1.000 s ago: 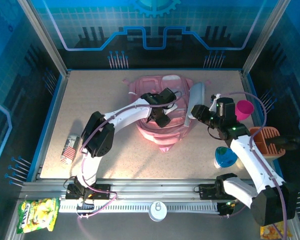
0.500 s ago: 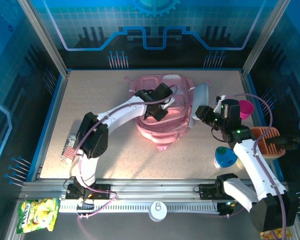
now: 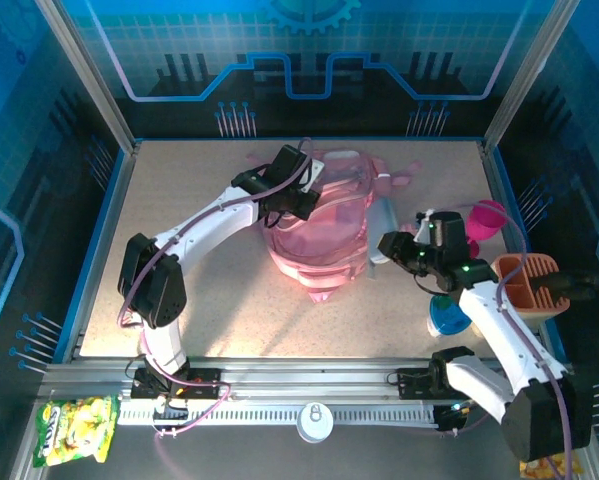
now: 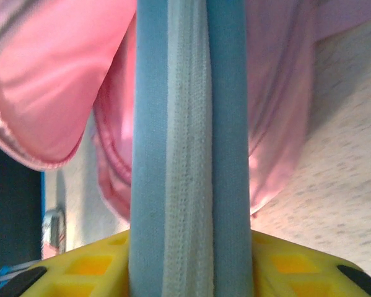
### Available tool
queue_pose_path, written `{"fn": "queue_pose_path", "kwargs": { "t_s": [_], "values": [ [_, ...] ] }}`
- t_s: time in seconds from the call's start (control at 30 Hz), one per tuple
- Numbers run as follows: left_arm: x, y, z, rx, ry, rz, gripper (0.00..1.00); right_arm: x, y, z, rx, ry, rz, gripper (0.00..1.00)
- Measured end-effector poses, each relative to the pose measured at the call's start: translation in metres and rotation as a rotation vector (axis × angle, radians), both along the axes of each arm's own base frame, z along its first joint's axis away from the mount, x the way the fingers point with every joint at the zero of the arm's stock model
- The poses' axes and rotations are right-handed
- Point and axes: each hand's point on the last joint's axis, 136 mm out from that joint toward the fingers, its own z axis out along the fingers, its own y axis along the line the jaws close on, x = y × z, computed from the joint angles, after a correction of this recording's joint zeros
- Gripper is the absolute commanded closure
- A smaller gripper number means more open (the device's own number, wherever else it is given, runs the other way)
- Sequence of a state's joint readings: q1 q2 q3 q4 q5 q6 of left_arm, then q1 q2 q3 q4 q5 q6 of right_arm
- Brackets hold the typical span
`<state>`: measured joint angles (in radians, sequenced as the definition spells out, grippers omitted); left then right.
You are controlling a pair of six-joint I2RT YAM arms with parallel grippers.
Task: Pack the student bag
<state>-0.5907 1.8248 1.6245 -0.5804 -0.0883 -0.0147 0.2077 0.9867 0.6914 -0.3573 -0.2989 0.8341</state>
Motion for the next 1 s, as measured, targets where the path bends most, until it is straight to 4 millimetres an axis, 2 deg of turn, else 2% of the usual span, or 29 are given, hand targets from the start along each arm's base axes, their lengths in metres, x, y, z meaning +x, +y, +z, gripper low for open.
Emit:
{"fn": "queue_pose_path", "kwargs": {
  "t_s": [0.13, 0.27, 0.4, 0.6, 0.77, 0.9, 1.0],
  "values": [
    [-0.001, -0.006, 0.003, -0.038, 0.007, -0.011, 1.00, -0.002, 0.041, -0.009, 0.081, 0.057, 0.110, 0.58],
    [-0.003, -0.011, 0.009, -0.064, 0.000, -0.028, 1.00, 0.004, 0.063, -0.023, 0.137, 0.115, 0.143, 0.58],
    [-0.004, -0.011, 0.021, -0.087, -0.022, -0.030, 1.00, 0.020, 0.073, -0.027, 0.180, 0.128, 0.131, 0.59],
    [-0.009, -0.010, 0.036, -0.124, -0.035, -0.019, 1.00, 0.063, 0.085, -0.020, 0.233, 0.082, 0.085, 0.59],
    [-0.013, -0.011, 0.041, -0.160, -0.022, -0.012, 1.00, 0.091, 0.088, -0.033, 0.263, 0.075, 0.008, 0.59],
    [-0.014, -0.013, 0.041, -0.177, -0.012, -0.006, 1.00, 0.109, 0.090, -0.043, 0.288, 0.074, -0.043, 0.48],
    [-0.014, -0.013, 0.041, -0.180, -0.009, -0.001, 1.00, 0.112, 0.089, -0.049, 0.293, 0.091, -0.075, 0.39]
  ]
}}
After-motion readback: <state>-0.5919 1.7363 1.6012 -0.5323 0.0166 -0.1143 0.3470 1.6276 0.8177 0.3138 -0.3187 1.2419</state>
